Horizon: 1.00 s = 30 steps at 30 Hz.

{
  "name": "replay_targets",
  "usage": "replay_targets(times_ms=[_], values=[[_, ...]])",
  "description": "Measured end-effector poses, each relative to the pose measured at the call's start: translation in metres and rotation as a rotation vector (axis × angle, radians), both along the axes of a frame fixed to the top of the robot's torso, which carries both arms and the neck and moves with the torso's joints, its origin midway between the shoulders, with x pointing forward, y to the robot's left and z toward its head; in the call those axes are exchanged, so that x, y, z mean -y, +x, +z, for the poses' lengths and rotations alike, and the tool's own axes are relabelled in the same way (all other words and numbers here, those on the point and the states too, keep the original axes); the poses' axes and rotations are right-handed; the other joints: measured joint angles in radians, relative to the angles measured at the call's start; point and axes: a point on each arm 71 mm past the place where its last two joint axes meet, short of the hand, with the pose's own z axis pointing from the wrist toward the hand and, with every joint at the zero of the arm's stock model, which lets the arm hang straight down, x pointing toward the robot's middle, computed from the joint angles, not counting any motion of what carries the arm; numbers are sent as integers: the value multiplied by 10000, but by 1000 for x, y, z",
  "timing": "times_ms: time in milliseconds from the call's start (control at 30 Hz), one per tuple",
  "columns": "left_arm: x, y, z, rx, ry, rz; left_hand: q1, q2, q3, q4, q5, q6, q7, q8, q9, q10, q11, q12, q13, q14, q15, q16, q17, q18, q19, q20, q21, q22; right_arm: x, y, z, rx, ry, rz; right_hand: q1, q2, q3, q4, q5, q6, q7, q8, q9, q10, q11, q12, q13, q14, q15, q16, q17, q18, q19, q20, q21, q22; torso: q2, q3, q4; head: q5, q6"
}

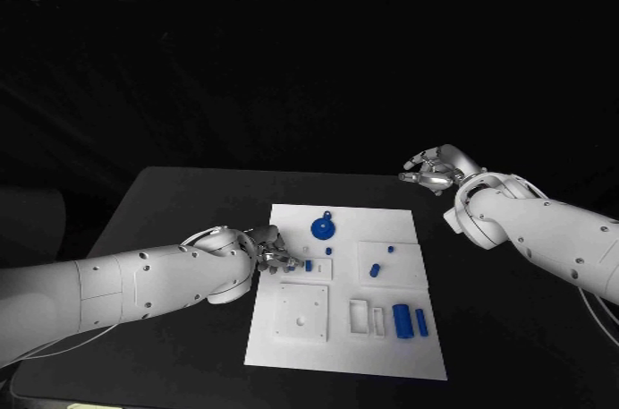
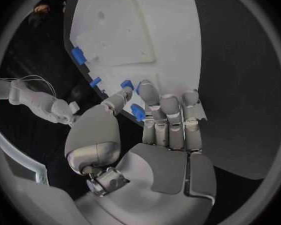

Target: Assemble the parts on the task board

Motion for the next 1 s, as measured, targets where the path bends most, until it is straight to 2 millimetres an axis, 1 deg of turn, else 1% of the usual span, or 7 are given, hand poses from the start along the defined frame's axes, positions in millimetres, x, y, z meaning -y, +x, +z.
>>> replay_targets(times_ms=[133, 167, 200, 467, 667, 867, 1000], values=[[0, -1, 0, -21, -36, 5, 40, -39, 1, 0, 0, 0, 0, 0, 1, 0, 0, 0, 1, 0, 0, 0, 0, 0, -1, 0, -12, -1, 1, 1, 0, -3, -12, -34, 0, 0, 0, 0, 0, 1, -1, 0, 0, 0, 0, 0, 0, 0, 0, 0, 0, 0, 0, 1, 0, 0, 1, 0, 7, -1, 6], [0, -1, 0, -23, -55, 15, 40, -39, 1, 1, 0, 0, 0, 0, 1, 0, 0, 0, 1, 1, 1, 0, 0, -17, 0, 0, -31, -1, 1, 1, 0, -4, -15, -43, 0, 0, 0, 0, 0, 1, -2, 0, 0, 0, 0, 0, 0, 0, 0, 0, 0, -1, 0, 1, 0, 0, 1, 0, 8, -1, 10], [0, -1, 1, -20, -78, 31, 40, -39, 1, 1, 0, 0, 0, 0, 1, 0, 0, 0, 1, 0, 1, 0, 0, -85, -1, 0, -34, -1, 2, 1, 0, -5, -19, -54, 0, 0, 0, 0, 0, 1, -2, 0, -1, 0, 0, 0, 0, -1, 1, 0, 0, 0, 0, 1, 0, 0, 2, 0, 8, -1, 13], [1, 1, 3, -1, -147, 81, 66, -13, 1, 0, 0, -1, -1, 0, 11, 0, 0, 0, 10, 1, 1, 38, 1, -89, -1, 1, -38, -2, 3, 2, -1, -10, -33, -99, 0, 0, 0, 0, 0, 14, -16, 0, 8, 0, 0, 0, 1, -1, 1, 0, -1, 0, 0, 3, 0, 8, 8, 3, 3, -13, 53], [-5, 4, 5, 53, -131, 254, 95, 15, 1, 0, 0, -1, -1, 0, 12, 0, 0, 0, 9, 2, 2, 38, 1, -88, -1, 1, -38, -2, 3, 2, -1, -11, -37, -110, 1, 0, 0, 0, 38, 15, -17, 0, 7, 0, 0, 0, 1, 25, -25, 0, 7, 0, 15, 17, 1, 8, 12, 1, -2, -5, 67], [-7, 8, 14, 215, -300, 391, 100, 9, 1, 0, 0, -71, 2, -1, 20, 0, 0, 0, 8, 1, 3, 38, 1, -87, -1, 1, -26, -3, 5, 2, -1, -6, -46, -142, 1, -1, 0, 0, 38, 16, -19, 0, 6, 0, 0, 0, -8, 25, -25, 0, 7, 1, 15, 18, 1, 7, 12, -2, -1, -19, 58], [-5, 11, 24, 394, -509, 411, 188, -78, -6, 7, 0, -102, 33, -1, 20, 0, 0, 0, 8, 1, 4, 38, 1, -87, -1, 1, 9, -3, 5, 2, -1, 0, -48, -152, 1, -1, 0, 0, 38, -1, -3, 0, 6, 0, 0, 0, -8, 24, -24, 0, 6, -1, 15, 18, 1, 19, 12, -3, -6, -32, 63]])
